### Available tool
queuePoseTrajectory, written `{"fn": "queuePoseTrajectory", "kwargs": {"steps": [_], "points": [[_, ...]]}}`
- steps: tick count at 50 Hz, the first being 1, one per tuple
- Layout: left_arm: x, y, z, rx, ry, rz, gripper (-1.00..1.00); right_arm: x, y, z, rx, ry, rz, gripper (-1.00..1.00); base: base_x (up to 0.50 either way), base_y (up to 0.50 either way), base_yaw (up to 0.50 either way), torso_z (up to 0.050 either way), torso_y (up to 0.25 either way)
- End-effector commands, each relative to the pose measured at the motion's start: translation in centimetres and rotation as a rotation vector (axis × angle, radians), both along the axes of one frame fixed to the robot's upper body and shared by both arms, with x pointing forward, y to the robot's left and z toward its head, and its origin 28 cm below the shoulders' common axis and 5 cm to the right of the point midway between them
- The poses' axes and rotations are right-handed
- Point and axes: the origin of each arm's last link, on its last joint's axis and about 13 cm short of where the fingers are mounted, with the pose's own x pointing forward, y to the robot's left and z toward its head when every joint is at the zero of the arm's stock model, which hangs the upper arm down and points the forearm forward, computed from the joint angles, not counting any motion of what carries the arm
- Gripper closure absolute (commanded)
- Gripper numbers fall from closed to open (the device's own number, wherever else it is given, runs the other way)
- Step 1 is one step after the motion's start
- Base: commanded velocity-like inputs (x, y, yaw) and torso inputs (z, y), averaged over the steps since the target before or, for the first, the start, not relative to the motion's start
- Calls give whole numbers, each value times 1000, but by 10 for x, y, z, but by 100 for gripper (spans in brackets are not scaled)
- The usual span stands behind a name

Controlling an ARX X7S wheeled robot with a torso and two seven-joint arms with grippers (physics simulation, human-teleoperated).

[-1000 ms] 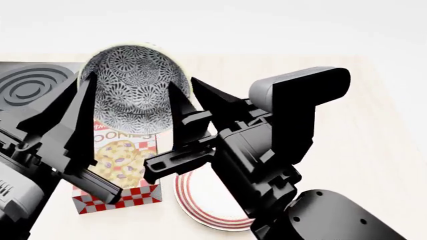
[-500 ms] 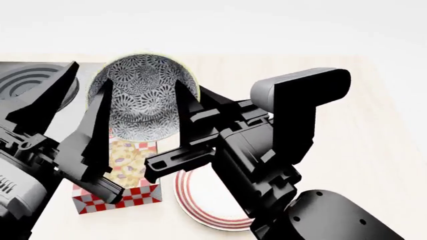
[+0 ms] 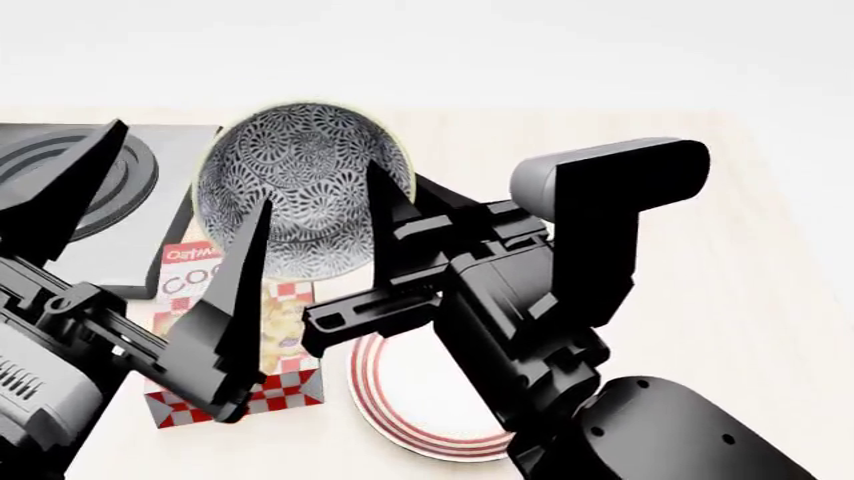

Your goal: Pick the akita bowl from table center and place it on the plate.

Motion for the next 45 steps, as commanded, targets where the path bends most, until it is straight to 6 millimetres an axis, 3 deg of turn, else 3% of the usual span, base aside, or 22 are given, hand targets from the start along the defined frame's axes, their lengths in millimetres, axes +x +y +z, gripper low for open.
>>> {"fn": "queuePoseTrajectory", "kwargs": {"steps": [1,12,18,21,29,36,38,45], "points": [[-2,4,5,-30,-16,10,-100,10,-6,7,22,-26,-37,100,0,0,0,0,0],[-15,9,12,-43,-53,20,-100,30,-12,10,22,4,-102,100,0,0,0,0,0],[-27,7,11,-52,-77,29,-100,51,-17,12,40,71,-215,100,0,0,0,0,0],[-36,7,7,-73,-79,39,-100,66,-17,13,68,176,-286,100,0,0,0,0,3],[-51,4,-5,-98,-73,44,-100,93,-12,14,181,369,-257,100,0,0,0,0,0],[-60,-2,-13,-123,-44,22,-100,111,-12,1,195,456,-363,100,0,0,0,0,0],[-60,-2,-15,-132,-38,23,-100,119,-13,-6,281,502,-411,100,0,0,0,0,0],[-65,-3,-18,-144,-32,19,-100,132,0,-15,342,522,-313,100,0,0,0,0,1]]}}
